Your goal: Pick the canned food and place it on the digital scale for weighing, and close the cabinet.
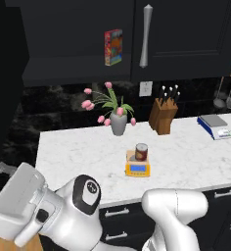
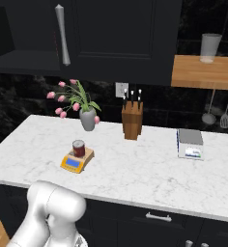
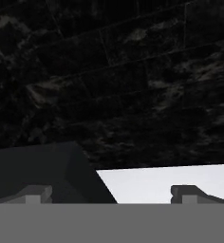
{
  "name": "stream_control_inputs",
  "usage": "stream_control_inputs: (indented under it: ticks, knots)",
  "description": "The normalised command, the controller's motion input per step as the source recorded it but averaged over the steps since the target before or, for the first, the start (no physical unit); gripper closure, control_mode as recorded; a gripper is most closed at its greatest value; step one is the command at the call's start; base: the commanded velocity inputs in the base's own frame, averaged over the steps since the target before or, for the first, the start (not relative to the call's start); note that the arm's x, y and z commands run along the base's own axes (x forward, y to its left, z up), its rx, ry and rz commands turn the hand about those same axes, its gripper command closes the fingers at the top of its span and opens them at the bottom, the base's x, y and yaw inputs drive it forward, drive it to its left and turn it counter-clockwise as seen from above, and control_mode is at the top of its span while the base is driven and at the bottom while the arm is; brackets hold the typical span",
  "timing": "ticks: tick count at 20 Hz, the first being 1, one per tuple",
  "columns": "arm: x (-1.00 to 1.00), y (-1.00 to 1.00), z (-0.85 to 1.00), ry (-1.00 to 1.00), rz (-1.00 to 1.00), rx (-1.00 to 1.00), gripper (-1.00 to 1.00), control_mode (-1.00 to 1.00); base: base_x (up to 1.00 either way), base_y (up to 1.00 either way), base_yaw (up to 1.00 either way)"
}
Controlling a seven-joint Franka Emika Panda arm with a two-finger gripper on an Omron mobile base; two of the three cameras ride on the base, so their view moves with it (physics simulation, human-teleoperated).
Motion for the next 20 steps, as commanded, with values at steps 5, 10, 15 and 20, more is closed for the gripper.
stream_control_inputs:
  ticks: [5, 10, 15, 20]
  knots:
    - [0.11, -0.45, -0.68, 0.28, 0.00, 0.13, -1.00, -1.00, 0.00, 0.00, 0.00]
    - [0.38, 0.50, -0.73, 0.08, 0.00, 0.04, -1.00, -1.00, 0.00, 0.00, 0.00]
    - [0.44, 1.00, -0.24, -0.02, -0.04, 0.00, -1.00, -1.00, 0.00, 0.00, 0.00]
    - [0.55, 0.56, -0.05, 0.00, 0.00, 0.20, -1.00, -1.00, 0.00, 0.00, 0.00]
